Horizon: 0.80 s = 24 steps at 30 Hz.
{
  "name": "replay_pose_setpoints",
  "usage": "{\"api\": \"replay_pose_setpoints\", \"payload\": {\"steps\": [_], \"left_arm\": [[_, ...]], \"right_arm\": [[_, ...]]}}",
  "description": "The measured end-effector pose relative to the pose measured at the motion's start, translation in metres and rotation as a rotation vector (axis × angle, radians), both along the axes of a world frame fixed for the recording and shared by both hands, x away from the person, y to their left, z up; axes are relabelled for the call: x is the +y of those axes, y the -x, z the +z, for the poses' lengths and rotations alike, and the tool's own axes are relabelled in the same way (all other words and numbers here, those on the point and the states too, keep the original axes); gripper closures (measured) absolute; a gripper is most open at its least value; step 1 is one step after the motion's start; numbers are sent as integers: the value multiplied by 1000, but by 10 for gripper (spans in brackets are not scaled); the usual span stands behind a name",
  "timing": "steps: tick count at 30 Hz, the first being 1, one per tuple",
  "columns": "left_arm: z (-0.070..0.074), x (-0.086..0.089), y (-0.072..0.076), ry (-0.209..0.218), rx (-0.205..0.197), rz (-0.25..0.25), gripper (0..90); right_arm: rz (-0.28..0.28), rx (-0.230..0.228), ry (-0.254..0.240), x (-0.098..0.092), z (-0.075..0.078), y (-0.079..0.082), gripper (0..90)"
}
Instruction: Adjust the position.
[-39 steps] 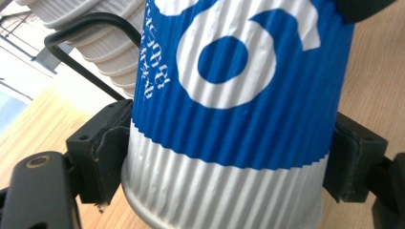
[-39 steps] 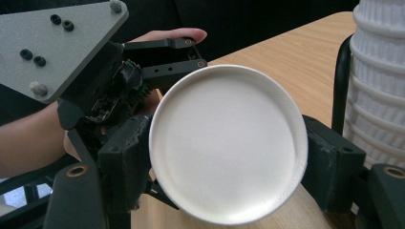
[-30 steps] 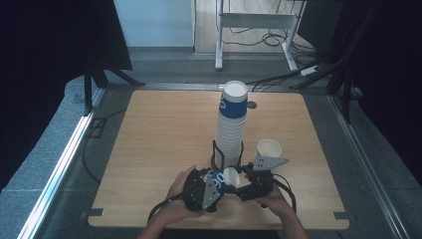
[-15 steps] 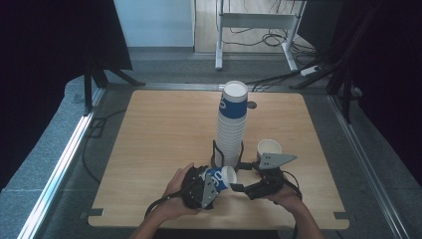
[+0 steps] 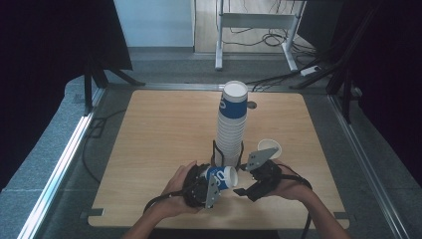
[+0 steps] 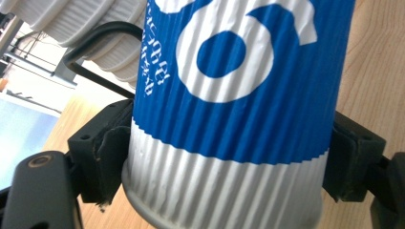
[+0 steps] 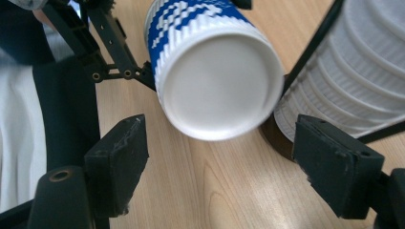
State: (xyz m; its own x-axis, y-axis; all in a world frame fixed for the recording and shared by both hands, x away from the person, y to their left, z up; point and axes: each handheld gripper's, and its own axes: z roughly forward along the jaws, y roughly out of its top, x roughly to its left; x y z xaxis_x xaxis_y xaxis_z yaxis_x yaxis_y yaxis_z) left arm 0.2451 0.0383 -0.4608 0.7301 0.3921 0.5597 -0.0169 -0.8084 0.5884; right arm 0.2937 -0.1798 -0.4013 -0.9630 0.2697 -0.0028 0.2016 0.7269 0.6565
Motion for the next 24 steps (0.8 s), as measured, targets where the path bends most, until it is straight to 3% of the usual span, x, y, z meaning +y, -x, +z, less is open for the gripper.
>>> {"api": "replay_pose_setpoints", "payload": {"steps": [6, 9, 18, 24], "left_arm": [[-1, -3, 1, -11, -8, -7, 170], [-2, -5, 1, -41, -20, -11, 170], [-4, -13, 3, -112, -43, -40, 170], [-5, -16, 4, -143, -59, -43, 169]], "right_arm": [[69, -4, 117, 20, 5, -3, 191], [87, -4, 161, 29, 5, -6, 189], [123, 24, 271, 48, -8, -14, 195], [158, 38, 313, 54, -13, -17, 268]]}}
